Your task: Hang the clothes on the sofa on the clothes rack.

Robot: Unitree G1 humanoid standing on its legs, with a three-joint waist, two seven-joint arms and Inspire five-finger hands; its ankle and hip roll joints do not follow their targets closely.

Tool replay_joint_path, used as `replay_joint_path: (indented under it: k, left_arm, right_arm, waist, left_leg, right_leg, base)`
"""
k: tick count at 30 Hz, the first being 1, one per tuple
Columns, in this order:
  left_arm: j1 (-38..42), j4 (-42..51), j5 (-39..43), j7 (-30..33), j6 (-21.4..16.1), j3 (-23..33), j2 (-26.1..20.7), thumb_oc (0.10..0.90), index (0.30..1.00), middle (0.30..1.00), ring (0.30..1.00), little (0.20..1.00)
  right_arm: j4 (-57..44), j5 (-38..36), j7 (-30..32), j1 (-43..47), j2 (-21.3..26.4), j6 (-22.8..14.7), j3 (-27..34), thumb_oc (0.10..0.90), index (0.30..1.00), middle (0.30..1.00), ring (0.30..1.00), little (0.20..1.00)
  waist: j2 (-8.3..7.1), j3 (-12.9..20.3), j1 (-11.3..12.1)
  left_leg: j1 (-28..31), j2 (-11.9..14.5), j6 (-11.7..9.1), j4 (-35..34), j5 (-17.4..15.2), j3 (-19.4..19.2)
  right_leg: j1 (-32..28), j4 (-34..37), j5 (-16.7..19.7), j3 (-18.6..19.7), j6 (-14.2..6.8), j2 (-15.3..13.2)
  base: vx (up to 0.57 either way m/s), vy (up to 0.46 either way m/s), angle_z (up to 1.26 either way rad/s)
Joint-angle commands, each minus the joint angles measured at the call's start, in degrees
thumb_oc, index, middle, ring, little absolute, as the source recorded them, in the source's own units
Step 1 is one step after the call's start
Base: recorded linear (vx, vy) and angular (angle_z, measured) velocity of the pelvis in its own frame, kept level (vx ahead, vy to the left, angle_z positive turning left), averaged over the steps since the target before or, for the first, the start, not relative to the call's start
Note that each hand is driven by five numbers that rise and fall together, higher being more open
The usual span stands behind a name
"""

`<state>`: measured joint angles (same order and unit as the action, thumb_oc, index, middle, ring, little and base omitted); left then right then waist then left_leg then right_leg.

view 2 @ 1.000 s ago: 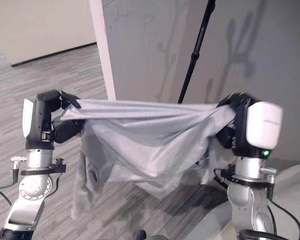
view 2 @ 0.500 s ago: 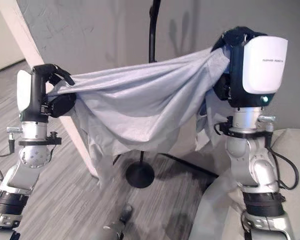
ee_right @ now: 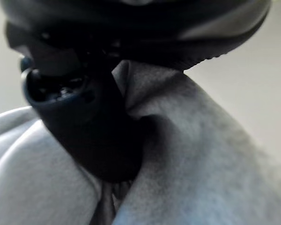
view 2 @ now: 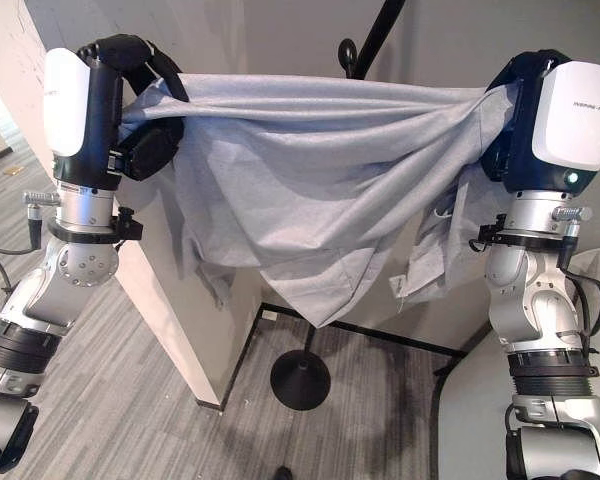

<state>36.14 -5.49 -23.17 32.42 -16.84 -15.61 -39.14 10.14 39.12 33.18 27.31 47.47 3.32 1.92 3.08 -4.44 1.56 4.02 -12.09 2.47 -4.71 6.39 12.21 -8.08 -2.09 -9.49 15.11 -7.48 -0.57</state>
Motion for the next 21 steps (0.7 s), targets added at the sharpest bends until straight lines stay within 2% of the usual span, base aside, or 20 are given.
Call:
replay_joint_path:
  k: [1, 4, 5, 6, 7, 10, 14, 15, 18, 21]
  left_arm:
    - [3.46, -13.17, 5.17, 3.79, 6.44, 8.11, -1.33, 0.400, 0.300, 0.300, 0.300, 0.300]
    - [5.10, -16.21, 6.53, 3.16, 6.68, 5.51, 0.30, 0.400, 0.300, 0.300, 0.300, 0.300]
    - [6.84, -18.86, 7.73, 2.71, 6.82, 3.41, 1.39, 0.400, 0.300, 0.300, 0.300, 0.300]
    - [10.27, -24.96, 10.09, 1.86, 7.32, -0.86, 2.92, 0.400, 0.300, 0.300, 0.300, 0.300]
    - [10.59, -25.36, 10.20, 1.95, 7.18, -0.89, 2.91, 0.400, 0.300, 0.300, 0.300, 0.300]
    - [17.06, -34.72, 12.45, 0.75, 8.78, -7.33, 2.62, 0.400, 0.300, 0.300, 0.300, 0.300]
    - [22.09, -40.91, 13.66, 0.66, 9.42, -10.23, 1.98, 0.400, 0.300, 0.300, 0.300, 0.300]
    - [24.63, -46.58, 14.73, -0.07, 9.32, -13.07, 2.41, 0.400, 0.300, 0.300, 0.300, 0.300]
    - [22.89, -49.80, 17.45, -1.72, 8.38, -13.26, 5.41, 0.400, 0.300, 0.300, 0.300, 0.300]
    - [17.88, -48.24, 18.41, -2.64, 7.97, -11.32, 6.73, 0.400, 0.300, 0.300, 0.300, 0.300]
  right_arm:
    - [9.14, -4.47, 4.40, 4.02, 8.04, 5.49, 3.91, 0.400, 0.300, 0.300, 0.300, 0.300]
    - [15.43, -8.09, 3.78, 5.51, 8.08, 4.79, 0.70, 0.400, 0.300, 0.300, 0.300, 0.300]
    - [20.26, -10.96, 3.17, 8.05, 8.25, 3.87, -2.92, 0.400, 0.300, 0.300, 0.300, 0.300]
    - [29.30, -16.14, 0.80, 13.04, 8.10, 2.06, -10.27, 0.400, 0.300, 0.300, 0.300, 0.300]
    - [30.03, -16.42, 0.96, 13.88, 8.16, 1.78, -10.95, 0.400, 0.300, 0.300, 0.300, 0.300]
    - [38.70, -20.81, -2.82, 23.28, 8.46, 0.92, -21.30, 0.400, 0.300, 0.300, 0.300, 0.300]
    - [43.01, -21.35, -4.22, 29.97, 9.09, 0.58, -27.76, 0.400, 0.300, 0.300, 0.300, 0.300]
    - [49.37, -22.04, -6.85, 33.70, 8.52, -0.53, -33.50, 0.400, 0.300, 0.300, 0.300, 0.300]
    - [54.61, -21.96, -10.31, 32.43, 4.56, -1.29, -36.91, 0.400, 0.300, 0.300, 0.300, 0.300]
    - [49.93, -20.27, -11.93, 27.90, 0.64, -1.01, -35.70, 0.400, 0.300, 0.300, 0.300, 0.300]
  waist:
    - [-3.94, 7.41, 2.54]
    - [-4.26, 7.60, 2.65]
    - [-4.42, 7.54, 2.75]
    - [-4.81, 7.30, 2.82]
    - [-4.74, 7.23, 2.73]
    - [-4.83, 6.75, 2.18]
    - [-4.62, 6.50, 1.58]
    - [-4.60, 6.11, 1.53]
    - [-4.55, 5.29, 1.58]
    - [-4.74, 4.49, 1.50]
  left_leg:
    - [-0.70, 7.26, -1.71, -0.29, -3.25, 3.93]
    - [-0.61, 7.37, -1.65, -0.29, -3.50, 3.98]
    - [-0.68, 7.45, -1.66, -0.29, -3.54, 4.02]
    - [-0.92, 7.55, -1.83, -0.29, -3.33, 3.98]
    - [-0.97, 7.54, -1.84, -0.29, -3.32, 3.99]
    - [-2.07, 7.95, -2.23, -0.29, -2.75, 3.45]
    - [-2.89, 7.99, -2.21, -0.29, -3.12, 2.97]
    - [-3.49, 8.10, -2.38, -0.29, -2.89, 2.61]
    - [-3.96, 8.24, -2.43, -0.29, -2.76, 2.48]
    - [-4.30, 8.36, -2.32, -0.29, -2.83, 2.36]
  right_leg:
    - [-1.28, 4.63, 8.51, -1.72, 1.52, -1.50]
    - [-1.45, 5.30, 8.68, -1.86, 1.44, -1.56]
    - [-1.39, 5.68, 8.86, -2.13, 1.45, -1.57]
    - [-1.24, 6.14, 9.22, -2.54, 1.38, -1.52]
    - [-1.21, 6.19, 9.24, -2.55, 1.38, -1.54]
    - [-0.29, 6.75, 10.00, -3.48, 1.08, -1.51]
    - [0.71, 6.97, 10.01, -3.84, 0.78, -1.45]
    - [1.44, 6.99, 10.35, -4.02, 0.55, -1.36]
    - [1.92, 7.09, 10.74, -4.38, 0.42, -1.29]
    - [2.38, 7.09, 10.82, -4.28, 0.59, -1.17]
  base:
    - [0.02, -0.005, -0.03]
    - [0.01, -0.008, -0.03]
    - [-0.03, -0.050, 0.01]
    - [-0.03, -0.044, 0.04]
    - [-0.03, -0.042, 0.01]
    - [-0.03, -0.029, 0.06]
    - [-0.02, -0.017, 0.04]
    - [-0.07, -0.023, 0.02]
    - [-0.03, -0.033, -0.07]
    - [-0.01, -0.008, -0.02]
